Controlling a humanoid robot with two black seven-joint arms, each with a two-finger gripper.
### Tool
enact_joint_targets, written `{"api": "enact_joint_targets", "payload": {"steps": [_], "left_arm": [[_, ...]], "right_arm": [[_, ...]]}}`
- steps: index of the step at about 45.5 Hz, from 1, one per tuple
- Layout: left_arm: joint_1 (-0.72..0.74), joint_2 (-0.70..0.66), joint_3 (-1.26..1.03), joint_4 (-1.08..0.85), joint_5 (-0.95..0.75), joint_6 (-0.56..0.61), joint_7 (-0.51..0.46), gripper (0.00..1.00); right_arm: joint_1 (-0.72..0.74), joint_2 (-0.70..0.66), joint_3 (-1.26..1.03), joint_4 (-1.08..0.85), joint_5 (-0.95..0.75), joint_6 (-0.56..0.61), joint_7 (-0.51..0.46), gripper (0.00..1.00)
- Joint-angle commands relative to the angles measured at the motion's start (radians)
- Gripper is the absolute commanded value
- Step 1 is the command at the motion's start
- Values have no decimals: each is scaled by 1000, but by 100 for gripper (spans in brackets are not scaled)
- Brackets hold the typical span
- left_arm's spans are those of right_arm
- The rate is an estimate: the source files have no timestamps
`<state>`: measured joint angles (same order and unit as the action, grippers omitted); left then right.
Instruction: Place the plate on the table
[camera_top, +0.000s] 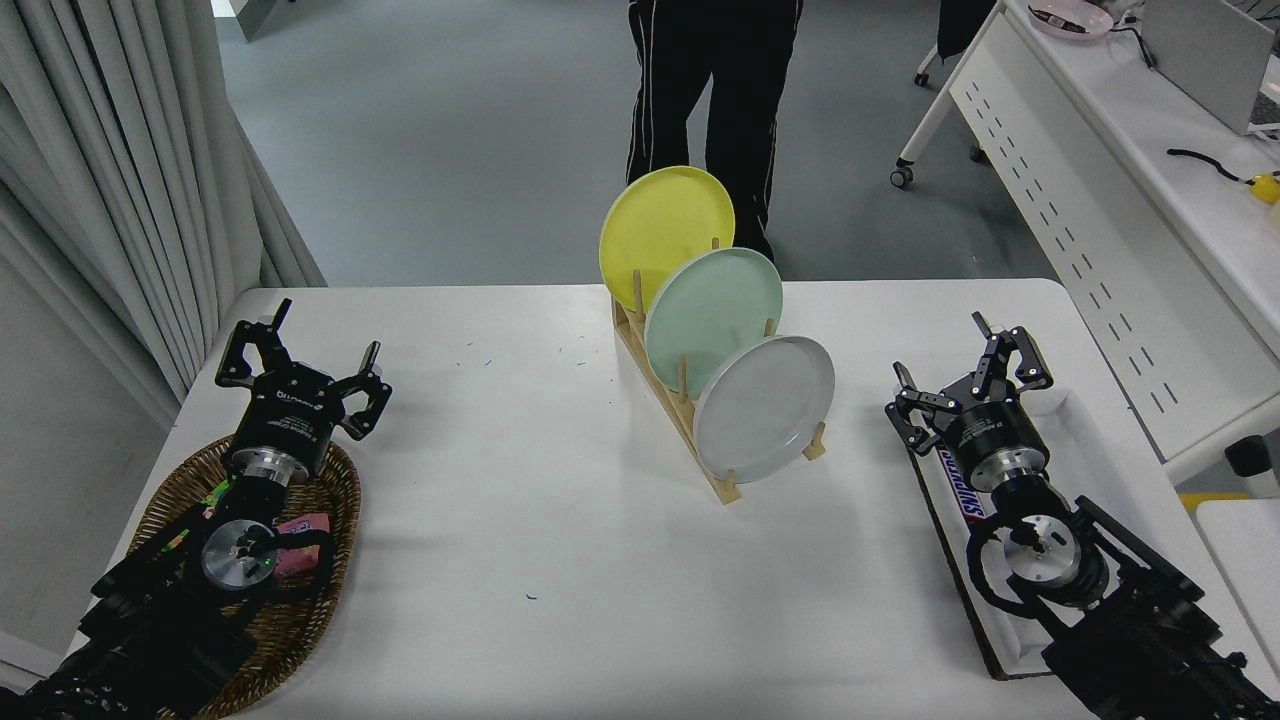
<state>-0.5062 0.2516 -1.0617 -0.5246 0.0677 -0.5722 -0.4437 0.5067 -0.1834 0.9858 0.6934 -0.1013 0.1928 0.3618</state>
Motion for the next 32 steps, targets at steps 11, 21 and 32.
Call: {"api": "enact_joint_targets", "payload": {"steps": [11,21,32], "left_arm": [[0,0,0,0,0,0,-1,100],[0,0,0,0,1,0,-1,100],[0,0,0,0,0,0,-1,100]], "right_arm": [[-23,13,39,26,2,2,-3,100],[-17,16,63,21,12,-15,-3,100],[13,-5,59,26,52,-26,-7,100]]}}
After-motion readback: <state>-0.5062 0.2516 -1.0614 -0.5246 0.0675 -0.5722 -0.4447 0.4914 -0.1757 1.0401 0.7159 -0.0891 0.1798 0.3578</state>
